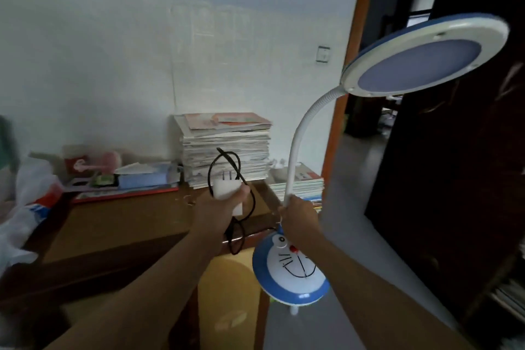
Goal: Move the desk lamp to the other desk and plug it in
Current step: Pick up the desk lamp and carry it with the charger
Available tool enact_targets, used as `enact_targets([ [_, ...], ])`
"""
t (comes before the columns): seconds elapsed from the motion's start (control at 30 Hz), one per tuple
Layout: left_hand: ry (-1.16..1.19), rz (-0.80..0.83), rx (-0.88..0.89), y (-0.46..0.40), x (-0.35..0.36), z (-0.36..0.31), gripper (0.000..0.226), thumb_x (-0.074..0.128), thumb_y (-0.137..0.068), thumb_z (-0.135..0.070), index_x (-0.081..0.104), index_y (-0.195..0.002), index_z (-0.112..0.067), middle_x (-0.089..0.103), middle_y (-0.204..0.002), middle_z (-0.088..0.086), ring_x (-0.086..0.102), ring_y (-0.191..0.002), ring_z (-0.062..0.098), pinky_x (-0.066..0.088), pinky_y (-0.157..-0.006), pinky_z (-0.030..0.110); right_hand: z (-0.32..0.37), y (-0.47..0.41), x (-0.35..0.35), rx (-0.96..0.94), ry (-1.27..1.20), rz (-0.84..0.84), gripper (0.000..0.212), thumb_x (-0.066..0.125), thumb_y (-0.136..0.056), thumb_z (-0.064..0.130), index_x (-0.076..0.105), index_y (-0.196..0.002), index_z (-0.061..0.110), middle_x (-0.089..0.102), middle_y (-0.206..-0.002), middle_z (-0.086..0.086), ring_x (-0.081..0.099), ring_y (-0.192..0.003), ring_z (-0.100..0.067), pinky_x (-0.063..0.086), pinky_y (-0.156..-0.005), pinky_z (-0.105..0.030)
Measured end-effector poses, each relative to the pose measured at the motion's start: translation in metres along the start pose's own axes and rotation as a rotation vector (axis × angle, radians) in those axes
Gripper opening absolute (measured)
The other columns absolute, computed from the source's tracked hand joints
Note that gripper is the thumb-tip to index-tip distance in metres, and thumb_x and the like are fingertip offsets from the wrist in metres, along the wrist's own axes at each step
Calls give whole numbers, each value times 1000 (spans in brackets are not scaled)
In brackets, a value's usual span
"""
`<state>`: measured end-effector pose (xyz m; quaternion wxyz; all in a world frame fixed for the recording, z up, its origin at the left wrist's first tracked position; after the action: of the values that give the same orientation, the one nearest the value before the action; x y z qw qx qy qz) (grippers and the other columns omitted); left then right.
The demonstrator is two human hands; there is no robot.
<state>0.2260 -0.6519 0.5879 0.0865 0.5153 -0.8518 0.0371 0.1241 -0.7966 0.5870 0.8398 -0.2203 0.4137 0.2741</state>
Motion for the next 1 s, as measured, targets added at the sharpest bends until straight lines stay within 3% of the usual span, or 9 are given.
enact_targets([
  [0.13,11,160,-47,28,85,18,21,76,-75,-15,68,-90,-4,69,-81,12,64,-68,21,51,-61,29,-75,17,-56,85,71,-57,27,40,-94,17,54,-112,3,63,-109,-21,62,-99,-37,51,-82,-40],
  [0.27,-17,272,-70,65,168,36,10,77,-74,-13,68,-77,-9,69,-79,13,63,-73,25,48,-73,35,-150,41,-114,183,122,-131,28,38,-94,14,54,-113,1,62,-111,-22,60,-102,-38,49,-83,-42],
  [0.4,-42,373,-97,113,250,54,26,79,-71,-18,68,-90,-5,71,-82,11,65,-76,28,50,-72,39,-226,69,-171,278,110,-173,27,39,-93,12,55,-110,-1,63,-109,-24,62,-99,-38,53,-83,-44],
  [0.53,-69,454,-96,166,331,70,23,80,-71,-20,66,-86,-10,72,-91,17,67,-83,30,53,-83,47,-300,98,-227,347,126,-232,27,40,-94,14,56,-109,-1,62,-110,-24,61,-99,-39,53,-84,-45],
  [0.7,-78,542,-94,218,416,92,13,77,-74,-19,65,-76,-14,70,-81,11,64,-76,23,51,-74,37,-377,128,-289,418,112,-324,25,43,-93,15,57,-106,0,63,-107,-23,62,-98,-38,53,-82,-43],
  [0.87,-107,663,-103,262,496,110,12,77,-74,-18,67,-79,-13,70,-75,6,65,-70,18,52,-73,33,-450,158,-340,504,48,-400,25,43,-92,15,59,-105,0,65,-104,-22,64,-94,-38,54,-76,-40],
  [1.0,-126,775,-116,293,560,124,15,77,-74,-19,68,-83,-11,70,-73,4,64,-65,14,50,-58,22,-504,175,-378,589,73,-462,26,42,-92,16,60,-103,1,65,-104,-21,64,-93,-36,52,-72,-37],
])
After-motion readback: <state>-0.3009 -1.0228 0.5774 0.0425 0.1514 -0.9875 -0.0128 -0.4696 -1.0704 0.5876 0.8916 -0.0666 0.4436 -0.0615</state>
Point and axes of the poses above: each hand's wrist, its own y-axis away from the middle knuckle, its own x-axis out of the palm, z = x × y, the point moved 7 cm from there along -y, towards the middle knuckle
